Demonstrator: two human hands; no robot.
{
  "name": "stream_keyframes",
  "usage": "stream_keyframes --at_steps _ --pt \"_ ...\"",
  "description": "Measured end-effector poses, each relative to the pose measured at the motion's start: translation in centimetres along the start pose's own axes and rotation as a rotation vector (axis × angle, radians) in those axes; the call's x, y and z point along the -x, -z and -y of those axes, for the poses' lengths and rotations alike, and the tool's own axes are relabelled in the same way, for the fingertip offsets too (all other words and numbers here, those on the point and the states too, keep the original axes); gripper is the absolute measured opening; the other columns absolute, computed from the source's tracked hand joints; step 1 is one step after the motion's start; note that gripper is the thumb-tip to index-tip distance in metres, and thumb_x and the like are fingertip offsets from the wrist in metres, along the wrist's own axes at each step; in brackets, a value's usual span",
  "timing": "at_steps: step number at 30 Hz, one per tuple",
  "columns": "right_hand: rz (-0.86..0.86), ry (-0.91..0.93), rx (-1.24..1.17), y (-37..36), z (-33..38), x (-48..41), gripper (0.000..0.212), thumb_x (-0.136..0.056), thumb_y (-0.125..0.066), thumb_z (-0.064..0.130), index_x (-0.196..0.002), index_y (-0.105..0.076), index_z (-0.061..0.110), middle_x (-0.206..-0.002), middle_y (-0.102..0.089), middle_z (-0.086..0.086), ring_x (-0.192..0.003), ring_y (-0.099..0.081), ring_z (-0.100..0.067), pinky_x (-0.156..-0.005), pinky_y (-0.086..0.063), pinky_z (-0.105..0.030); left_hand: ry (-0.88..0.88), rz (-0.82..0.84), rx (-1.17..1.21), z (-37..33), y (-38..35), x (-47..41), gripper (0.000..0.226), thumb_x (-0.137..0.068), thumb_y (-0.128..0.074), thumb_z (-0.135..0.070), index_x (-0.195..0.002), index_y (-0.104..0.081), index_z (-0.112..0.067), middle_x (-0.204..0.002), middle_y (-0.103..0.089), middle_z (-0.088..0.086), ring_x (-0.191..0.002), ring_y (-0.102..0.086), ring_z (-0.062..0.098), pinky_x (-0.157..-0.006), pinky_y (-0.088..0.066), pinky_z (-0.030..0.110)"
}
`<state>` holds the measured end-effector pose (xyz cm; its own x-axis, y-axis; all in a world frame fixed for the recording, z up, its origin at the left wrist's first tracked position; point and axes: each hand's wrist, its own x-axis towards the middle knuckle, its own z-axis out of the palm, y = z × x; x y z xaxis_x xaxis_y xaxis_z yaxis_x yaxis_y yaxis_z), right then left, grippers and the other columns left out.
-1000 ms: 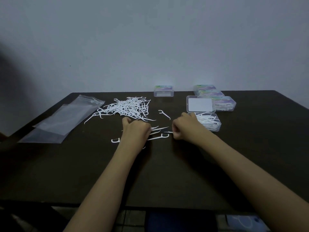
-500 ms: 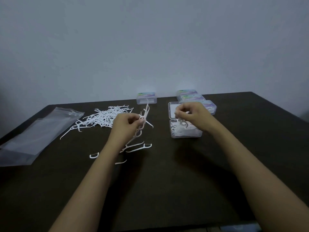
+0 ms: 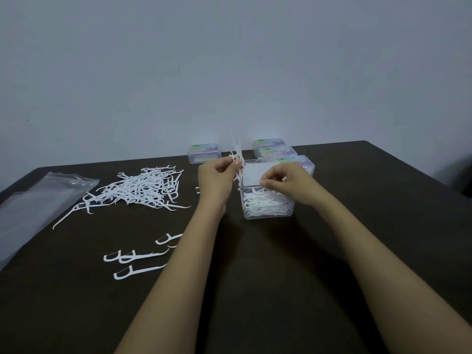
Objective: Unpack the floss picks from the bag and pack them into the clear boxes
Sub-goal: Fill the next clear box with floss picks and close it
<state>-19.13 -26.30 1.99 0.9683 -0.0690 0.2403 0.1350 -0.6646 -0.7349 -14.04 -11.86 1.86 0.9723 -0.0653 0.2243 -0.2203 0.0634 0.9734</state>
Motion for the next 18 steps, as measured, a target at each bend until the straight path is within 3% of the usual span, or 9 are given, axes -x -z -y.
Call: stream_keyframes --at_steps 5,9,11,13,15,18 --pt "-0.095 0.007 0.044 0.5 0.3 0.2 0.014 -0.082 -0.068 0.017 -0.092 -0.072 0.009 -0.081 -0.064 0.004 -0.062 -0.049 -0.001 -0.055 -0.038 -0.004 0.047 0.017 0.065 0.7 0.0 0.5 0.018 -0.084 -0.064 -0.004 -0.101 -0.067 0.003 -0.078 -0.065 0.004 -0.050 -0.057 -0.007 -0.056 -0.046 0.005" --pt "-0.105 -0.004 0.036 0.1 0.9 0.2 0.021 -0.084 -0.063 0.031 -0.089 -0.072 0.013 -0.071 -0.056 0.016 -0.063 -0.047 -0.002 -0.057 -0.035 -0.013 0.093 0.015 0.179 0.7 0.0 0.4 0.016 -0.083 -0.065 -0.005 -0.097 -0.068 0.002 -0.067 -0.067 -0.004 -0.056 -0.058 -0.001 -0.058 -0.047 0.009" --pt "-0.044 0.002 0.052 -0.7 1.0 0.1 0.024 -0.079 -0.066 0.039 -0.079 -0.074 0.017 -0.069 -0.056 0.018 -0.070 -0.051 0.000 -0.065 -0.036 -0.017 0.140 0.005 0.267 0.7 -0.2 0.6 0.009 -0.083 -0.065 -0.004 -0.091 -0.068 0.000 -0.063 -0.065 -0.005 -0.055 -0.057 0.001 -0.054 -0.045 0.009" --pt "-0.030 0.002 0.092 -1.7 0.9 0.1 0.017 -0.070 -0.069 0.049 -0.068 -0.070 0.032 -0.073 -0.057 0.020 -0.091 -0.054 -0.009 -0.078 -0.043 -0.030 0.187 -0.015 0.344 0.5 -0.4 0.9 0.007 -0.084 -0.064 -0.002 -0.078 -0.067 -0.005 -0.057 -0.064 -0.007 -0.054 -0.056 0.003 -0.053 -0.045 0.012" --pt "-0.033 0.009 0.106 -2.3 1.3 0.2 0.013 -0.068 -0.073 0.045 -0.061 -0.065 0.037 -0.076 -0.056 0.020 -0.103 -0.051 -0.021 -0.086 -0.045 -0.043 0.220 -0.027 0.412 0.5 -0.5 1.0 0.016 -0.084 -0.063 0.000 -0.071 -0.064 -0.009 -0.053 -0.064 -0.007 -0.055 -0.056 0.007 -0.057 -0.046 0.017" --pt "-0.029 0.043 0.090 -2.1 1.7 0.4 0.013 -0.073 -0.075 0.029 -0.063 -0.067 0.029 -0.073 -0.054 0.019 -0.090 -0.053 -0.012 -0.080 -0.046 -0.032 0.266 -0.039 0.494 0.5 -0.5 1.0 0.016 -0.084 -0.063 -0.001 -0.070 -0.063 -0.010 -0.054 -0.064 -0.006 -0.057 -0.056 0.008 -0.061 -0.044 0.021"
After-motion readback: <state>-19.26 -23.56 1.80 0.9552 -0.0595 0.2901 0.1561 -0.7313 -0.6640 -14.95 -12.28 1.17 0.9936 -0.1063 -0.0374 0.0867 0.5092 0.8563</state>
